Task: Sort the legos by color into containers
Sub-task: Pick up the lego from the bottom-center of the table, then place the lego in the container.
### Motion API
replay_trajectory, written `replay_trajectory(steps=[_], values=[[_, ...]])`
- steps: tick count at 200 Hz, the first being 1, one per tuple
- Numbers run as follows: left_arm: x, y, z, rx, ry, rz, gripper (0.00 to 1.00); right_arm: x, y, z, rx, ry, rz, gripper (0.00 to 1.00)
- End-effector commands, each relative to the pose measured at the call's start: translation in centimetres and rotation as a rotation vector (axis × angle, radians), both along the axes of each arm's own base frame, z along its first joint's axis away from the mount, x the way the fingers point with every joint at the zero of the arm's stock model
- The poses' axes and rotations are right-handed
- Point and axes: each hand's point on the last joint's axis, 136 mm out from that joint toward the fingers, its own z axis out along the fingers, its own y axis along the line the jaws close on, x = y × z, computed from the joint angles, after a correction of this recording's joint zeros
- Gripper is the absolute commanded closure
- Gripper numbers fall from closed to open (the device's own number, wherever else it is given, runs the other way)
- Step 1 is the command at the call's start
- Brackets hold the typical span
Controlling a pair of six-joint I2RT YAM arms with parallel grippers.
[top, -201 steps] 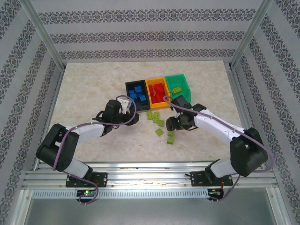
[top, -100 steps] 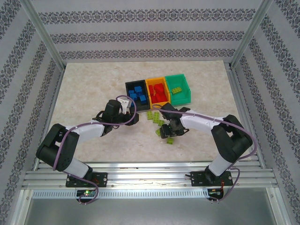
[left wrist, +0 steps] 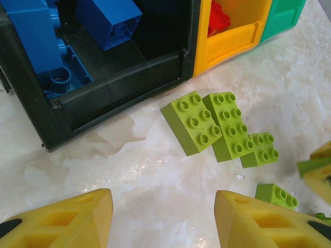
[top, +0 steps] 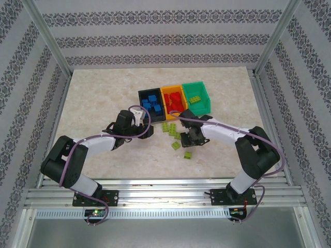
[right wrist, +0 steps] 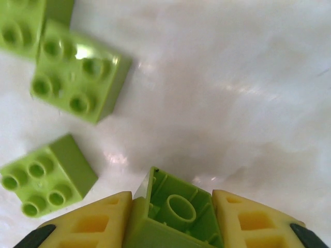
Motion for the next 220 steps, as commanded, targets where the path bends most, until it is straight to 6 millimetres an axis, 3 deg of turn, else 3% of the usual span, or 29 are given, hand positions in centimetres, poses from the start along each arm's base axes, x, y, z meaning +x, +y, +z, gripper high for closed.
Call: replay_trajectory(steps=[1,62,93,128,142,153,182,220], values=[[0.8,0.0,0.6,-0.029,-0.014,0.008,0.46,2.8,-0.7,3.2,0.035,-0.104,-0.03,0.69],[0.7,-0.2,0.5,-0.035,-0.01,-0.006,0.46,10.1,-2.2,7.7,0.152,-0.28,-0.135,0.68],[0.8,-0.1,0.5,-0.029,-0.011,-0.002,0.46,14.2,-3.2,9.1,0.163,-0.329,-0.168,0.68],[0.8,0.1,0.5,-0.022,-0.017,0.002,0.45,18.0,-3.9,9.2,0.153,-0.338,-0.179,0.64],[0.7,-0.1,0.6,-0.028,-0.015,-0.002,0.46,19.2,-4.6,8.7,0.122,-0.338,-0.184,0.52],[0.7,-0.1,0.6,-0.03,-0.012,-0.004,0.46,19.8,-5.1,8.2,0.098,-0.334,-0.184,0.49],[0.7,-0.1,0.5,-0.029,-0.012,-0.005,0.45,18.9,-4.6,8.1,0.093,-0.312,-0.152,0.41],[0.7,-0.1,0.5,-0.031,-0.01,-0.005,0.46,12.9,-3.8,7.2,0.094,-0.263,-0.107,0.4]])
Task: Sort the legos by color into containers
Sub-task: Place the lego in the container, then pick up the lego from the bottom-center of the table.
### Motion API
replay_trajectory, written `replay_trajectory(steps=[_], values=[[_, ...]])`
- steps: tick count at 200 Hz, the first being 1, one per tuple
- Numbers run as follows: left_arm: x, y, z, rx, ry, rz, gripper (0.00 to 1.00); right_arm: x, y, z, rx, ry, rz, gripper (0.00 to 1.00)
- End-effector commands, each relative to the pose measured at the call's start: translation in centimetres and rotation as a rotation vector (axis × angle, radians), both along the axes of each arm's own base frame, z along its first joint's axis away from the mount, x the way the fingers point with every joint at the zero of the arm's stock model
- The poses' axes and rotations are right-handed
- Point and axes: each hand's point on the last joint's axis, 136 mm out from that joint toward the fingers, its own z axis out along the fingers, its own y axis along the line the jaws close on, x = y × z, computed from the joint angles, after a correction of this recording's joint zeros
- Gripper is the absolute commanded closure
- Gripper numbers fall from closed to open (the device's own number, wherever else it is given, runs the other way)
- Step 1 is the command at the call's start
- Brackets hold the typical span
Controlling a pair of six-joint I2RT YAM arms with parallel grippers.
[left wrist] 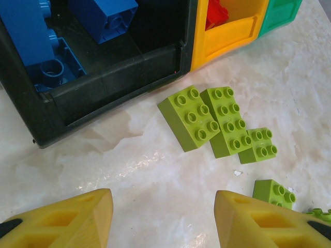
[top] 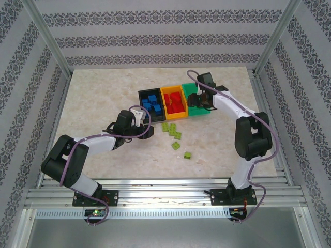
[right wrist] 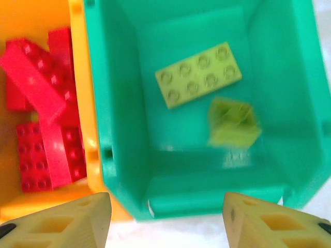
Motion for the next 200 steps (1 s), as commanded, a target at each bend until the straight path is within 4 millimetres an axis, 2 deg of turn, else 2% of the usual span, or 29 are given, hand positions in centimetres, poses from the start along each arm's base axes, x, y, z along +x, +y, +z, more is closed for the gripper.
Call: replay_trajectory(steps=[1,28,62,91,114,132,149,185,200], values=[[1.0,0.1,0.9,-0.025,-0.026,0.011,0.46,-4.2,0.6,0.3,-0.014,0.028,0.051,0.4],[1.0,0.1,0.7,-0.022,-0.022,0.011,0.46,-10.3,1.3,-0.7,-0.025,0.079,0.095,0.4],[1.1,0.1,0.7,-0.017,-0.019,0.01,0.45,-18.2,2.9,-3.2,-0.008,0.193,0.148,0.39],[1.0,0.1,0.4,-0.019,-0.005,0.007,0.46,-22.7,4.2,-4.7,-0.016,0.282,0.173,0.39],[1.1,-0.1,0.4,-0.029,-0.003,0.002,0.45,-24.3,5.2,-6.0,-0.017,0.339,0.203,0.38],[1.0,-0.1,0.3,-0.025,0.002,0.004,0.45,-25.0,5.2,-7.1,-0.07,0.395,0.222,0.38],[0.9,-0.2,0.4,-0.032,0.003,-0.003,0.46,-25.0,5.4,-7.7,-0.098,0.399,0.238,0.38],[1.0,-0.1,0.4,-0.022,0.001,-0.001,0.45,-24.4,7.3,-8.1,-0.086,0.398,0.269,0.38],[0.9,-0.1,0.5,-0.026,-0.003,-0.002,0.45,-24.2,7.6,-8.5,-0.1,0.401,0.277,0.43]])
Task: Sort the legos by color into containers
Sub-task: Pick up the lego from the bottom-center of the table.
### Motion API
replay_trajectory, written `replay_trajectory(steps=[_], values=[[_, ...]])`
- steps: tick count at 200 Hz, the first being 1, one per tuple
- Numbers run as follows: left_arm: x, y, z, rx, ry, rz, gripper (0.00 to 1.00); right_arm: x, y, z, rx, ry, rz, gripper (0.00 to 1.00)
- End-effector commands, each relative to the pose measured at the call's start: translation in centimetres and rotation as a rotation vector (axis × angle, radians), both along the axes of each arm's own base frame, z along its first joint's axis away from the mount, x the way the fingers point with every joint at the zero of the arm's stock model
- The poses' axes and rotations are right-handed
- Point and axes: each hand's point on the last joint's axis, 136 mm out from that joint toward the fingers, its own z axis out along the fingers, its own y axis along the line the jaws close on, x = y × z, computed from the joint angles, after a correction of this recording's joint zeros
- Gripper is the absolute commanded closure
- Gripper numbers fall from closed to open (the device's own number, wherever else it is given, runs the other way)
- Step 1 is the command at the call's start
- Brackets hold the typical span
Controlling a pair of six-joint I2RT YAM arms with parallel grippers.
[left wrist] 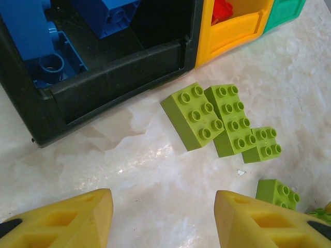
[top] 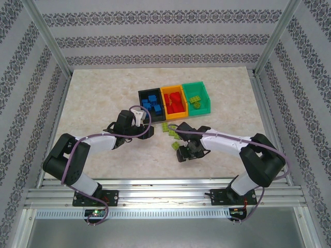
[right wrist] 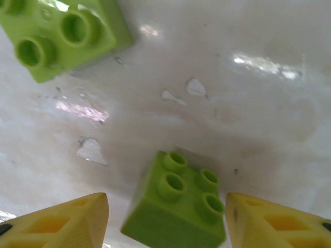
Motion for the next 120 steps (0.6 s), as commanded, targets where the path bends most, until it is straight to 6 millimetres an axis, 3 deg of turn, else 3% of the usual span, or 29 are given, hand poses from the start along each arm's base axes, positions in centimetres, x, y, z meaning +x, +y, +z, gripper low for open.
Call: replay_trajectory(steps=[1,34,68,94,120], values=[[0.8,-0.2,1.0,-0.026,-0.019,0.0,0.45,0.7,1.2,0.2,0.004,-0.013,0.011,0.43],[0.9,0.0,1.0,-0.019,-0.02,0.004,0.45,1.0,1.2,0.0,-0.014,-0.015,0.023,0.67],[1.0,0.1,0.9,-0.015,-0.02,0.011,0.45,2.3,0.6,1.5,-0.011,-0.056,0.015,0.69],[0.9,-0.1,0.9,-0.03,-0.013,0.001,0.45,5.5,-0.2,3.8,0.049,-0.133,-0.037,0.7],[1.0,-0.1,0.6,-0.021,-0.003,0.001,0.45,10.6,-1.1,6.4,0.157,-0.237,-0.139,0.71]])
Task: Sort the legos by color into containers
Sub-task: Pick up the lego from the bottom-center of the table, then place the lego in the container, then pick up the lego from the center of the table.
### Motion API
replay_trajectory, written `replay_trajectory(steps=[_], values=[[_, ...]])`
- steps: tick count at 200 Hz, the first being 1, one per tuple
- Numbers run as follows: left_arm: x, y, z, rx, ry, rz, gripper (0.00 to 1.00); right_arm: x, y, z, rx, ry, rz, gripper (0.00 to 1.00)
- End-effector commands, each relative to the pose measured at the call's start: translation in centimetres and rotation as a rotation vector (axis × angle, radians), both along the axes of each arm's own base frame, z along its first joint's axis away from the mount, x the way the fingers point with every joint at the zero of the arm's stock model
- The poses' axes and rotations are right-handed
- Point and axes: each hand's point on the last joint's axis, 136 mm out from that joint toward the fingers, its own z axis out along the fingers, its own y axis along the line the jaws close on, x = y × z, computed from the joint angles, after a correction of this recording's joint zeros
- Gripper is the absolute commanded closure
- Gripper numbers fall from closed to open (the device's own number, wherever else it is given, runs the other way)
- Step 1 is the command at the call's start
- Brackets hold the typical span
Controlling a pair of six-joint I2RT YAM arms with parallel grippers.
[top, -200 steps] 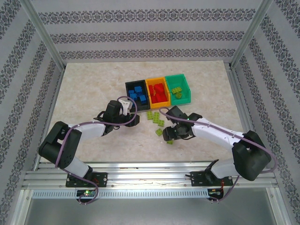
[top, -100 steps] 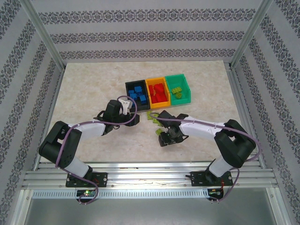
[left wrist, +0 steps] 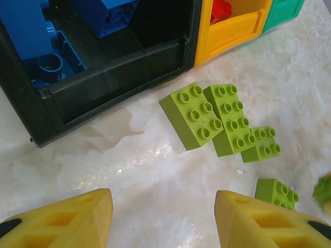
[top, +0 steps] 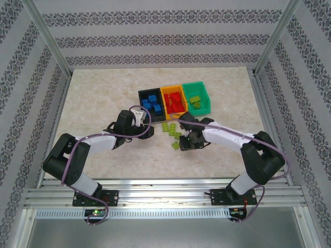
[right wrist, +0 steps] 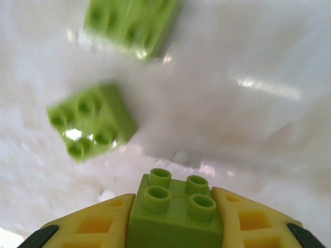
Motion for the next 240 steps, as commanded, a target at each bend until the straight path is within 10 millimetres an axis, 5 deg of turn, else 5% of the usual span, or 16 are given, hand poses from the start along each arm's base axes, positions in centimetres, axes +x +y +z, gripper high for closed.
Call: replay_trajectory(steps=[1,79,122,165,240], values=[[1.0,-0.1,0.6,-0.019,-0.006,0.003,0.45,5.0,-0.5,3.4,0.089,-0.143,-0.055,0.71],[1.0,-0.4,0.6,-0.039,0.006,-0.005,0.45,21.4,-6.4,8.2,0.138,-0.331,-0.256,0.67],[0.9,-0.3,0.6,-0.036,0.004,-0.002,0.45,26.5,-6.7,7.3,0.102,-0.3,-0.23,0.49],[0.9,-0.3,0.6,-0.033,0.005,-0.006,0.45,24.8,-5.7,7.8,0.097,-0.311,-0.202,0.45],[0.8,-0.6,0.5,-0.057,0.025,-0.014,0.45,12.6,-1.0,7.3,0.083,-0.28,-0.015,0.43]])
